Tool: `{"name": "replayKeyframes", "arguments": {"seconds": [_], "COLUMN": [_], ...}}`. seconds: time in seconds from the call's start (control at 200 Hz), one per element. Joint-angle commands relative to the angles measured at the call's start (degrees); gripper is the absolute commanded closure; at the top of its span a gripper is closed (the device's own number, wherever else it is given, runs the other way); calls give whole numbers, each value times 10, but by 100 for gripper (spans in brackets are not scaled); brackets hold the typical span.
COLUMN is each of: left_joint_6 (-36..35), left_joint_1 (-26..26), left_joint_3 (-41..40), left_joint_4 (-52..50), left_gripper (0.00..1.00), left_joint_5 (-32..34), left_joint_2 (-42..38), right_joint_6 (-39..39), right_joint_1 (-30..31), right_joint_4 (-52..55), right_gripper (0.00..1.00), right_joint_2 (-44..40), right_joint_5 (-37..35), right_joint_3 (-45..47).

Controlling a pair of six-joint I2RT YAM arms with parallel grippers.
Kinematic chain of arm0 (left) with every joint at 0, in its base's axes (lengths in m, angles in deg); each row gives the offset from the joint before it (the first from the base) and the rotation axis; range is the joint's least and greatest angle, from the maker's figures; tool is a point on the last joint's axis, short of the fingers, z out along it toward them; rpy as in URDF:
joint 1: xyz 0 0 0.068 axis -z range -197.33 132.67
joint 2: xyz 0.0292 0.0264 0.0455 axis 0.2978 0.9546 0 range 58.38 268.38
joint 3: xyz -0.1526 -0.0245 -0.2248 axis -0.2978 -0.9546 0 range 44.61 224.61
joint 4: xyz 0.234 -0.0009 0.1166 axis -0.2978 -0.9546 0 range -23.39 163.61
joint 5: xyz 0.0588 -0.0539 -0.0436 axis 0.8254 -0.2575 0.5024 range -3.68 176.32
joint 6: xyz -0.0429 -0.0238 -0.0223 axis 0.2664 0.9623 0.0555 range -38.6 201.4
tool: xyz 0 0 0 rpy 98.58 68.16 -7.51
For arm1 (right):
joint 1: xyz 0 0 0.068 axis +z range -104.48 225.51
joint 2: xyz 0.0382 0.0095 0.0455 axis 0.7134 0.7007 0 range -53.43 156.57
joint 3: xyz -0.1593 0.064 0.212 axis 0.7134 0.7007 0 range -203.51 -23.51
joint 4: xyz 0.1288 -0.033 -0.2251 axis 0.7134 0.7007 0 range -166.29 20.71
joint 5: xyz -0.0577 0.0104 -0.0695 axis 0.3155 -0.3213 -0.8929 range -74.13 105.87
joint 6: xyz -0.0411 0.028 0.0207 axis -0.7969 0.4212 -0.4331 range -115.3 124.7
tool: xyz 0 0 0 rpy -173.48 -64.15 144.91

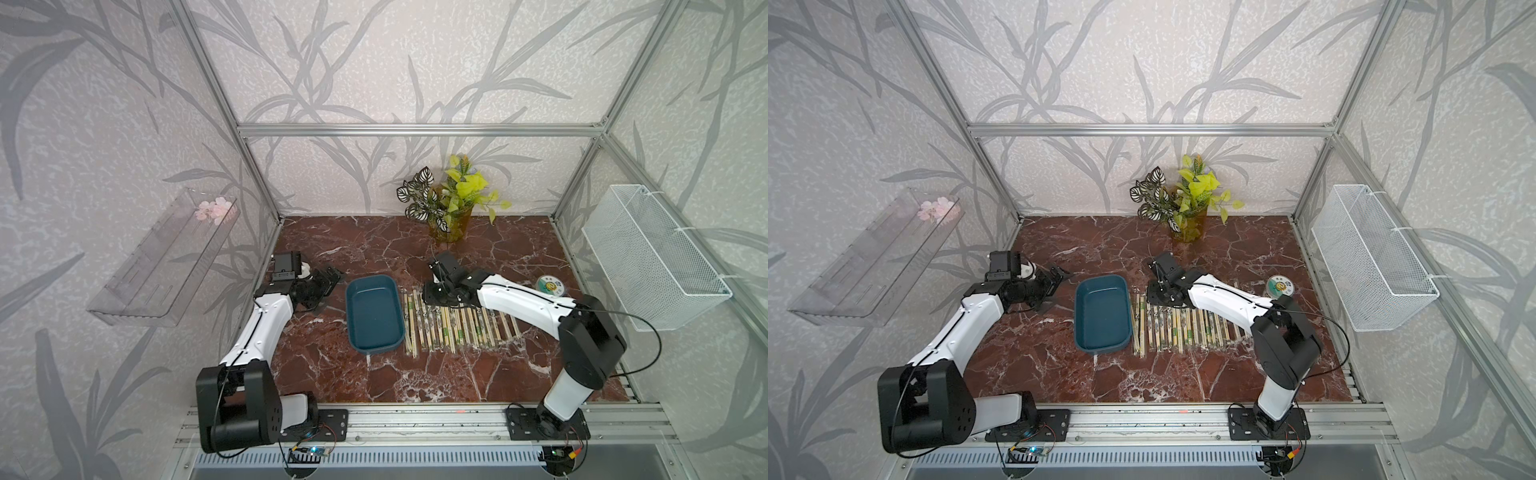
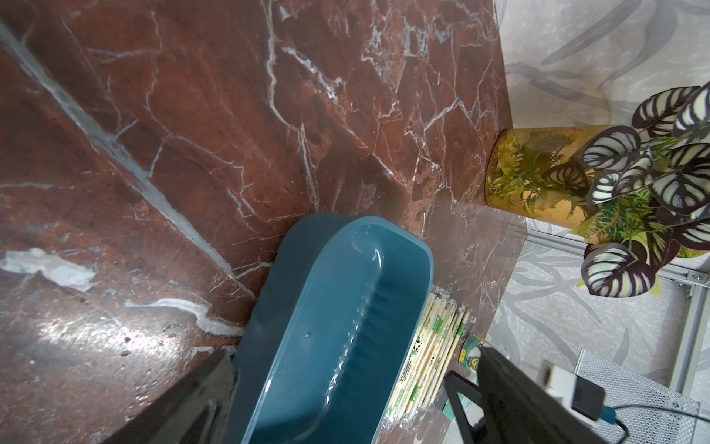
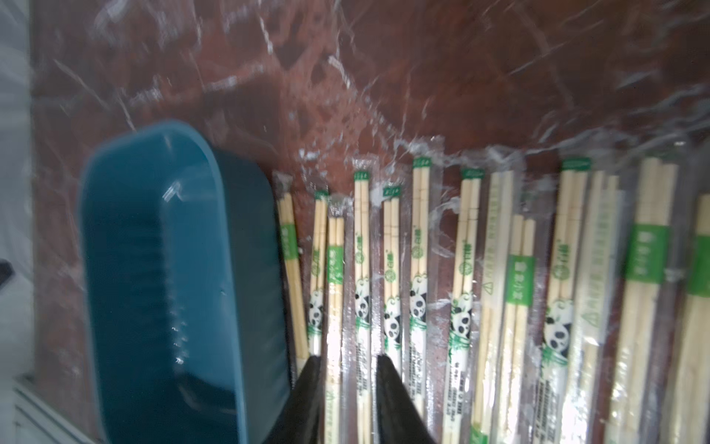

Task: Take the paired disposable chopsticks out of the storage box
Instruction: Place the paired disposable chopsticks at the center of the board, then reset both arms

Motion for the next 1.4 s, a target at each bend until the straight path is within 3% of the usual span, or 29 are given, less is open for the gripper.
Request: {"name": "replayKeyframes", "arguments": {"seconds": [0.0, 0.145, 0.23, 0.33, 0.4, 0.515, 0.74, 0.83, 1.015, 1.26, 1.354, 1.394], "left_joint_6": [-35, -84, -121, -165, -200, -254, -317, -337, -348, -369, -372, -375], "left_joint_1": [2, 2, 2, 2, 2, 2, 3, 5, 6, 6, 6, 7], "left_joint_3": [34, 63, 74, 69, 52, -5, -136, -181, -303, -316, -303, -298], "left_joint_4": [-16, -22, -13, 13, 53, 151, 295, 326, 501, 599, 633, 648], "left_gripper": [0, 0, 1, 0, 0, 0, 0, 0, 0, 0, 0, 0], "left_joint_5": [37, 107, 159, 227, 273, 327, 398, 402, 406, 389, 364, 346], "left_joint_2": [-6, -11, -20, -38, -56, -93, -137, -129, -108, -34, 3, 19], "right_joint_6": [-51, -133, -170, -204, -230, -259, -314, -339, -356, -407, -444, -452], "right_joint_1": [-30, -75, -102, -132, -154, -191, -280, -306, -352, -357, -355, -352], "right_joint_4": [6, 9, 19, 2, -6, -66, -293, -340, -424, -654, -688, -778], "right_gripper": [54, 36, 31, 8, 0, 1, 1, 1, 1, 1, 1, 1], "right_joint_2": [-55, -95, -116, -149, -165, -194, -230, -228, -206, -110, -94, -69], "right_joint_5": [10, 24, 15, -22, -48, -86, -99, -115, -160, -130, -46, -40], "right_joint_3": [3, 6, 5, 24, 38, 90, 263, 306, 377, 445, 459, 490]}}
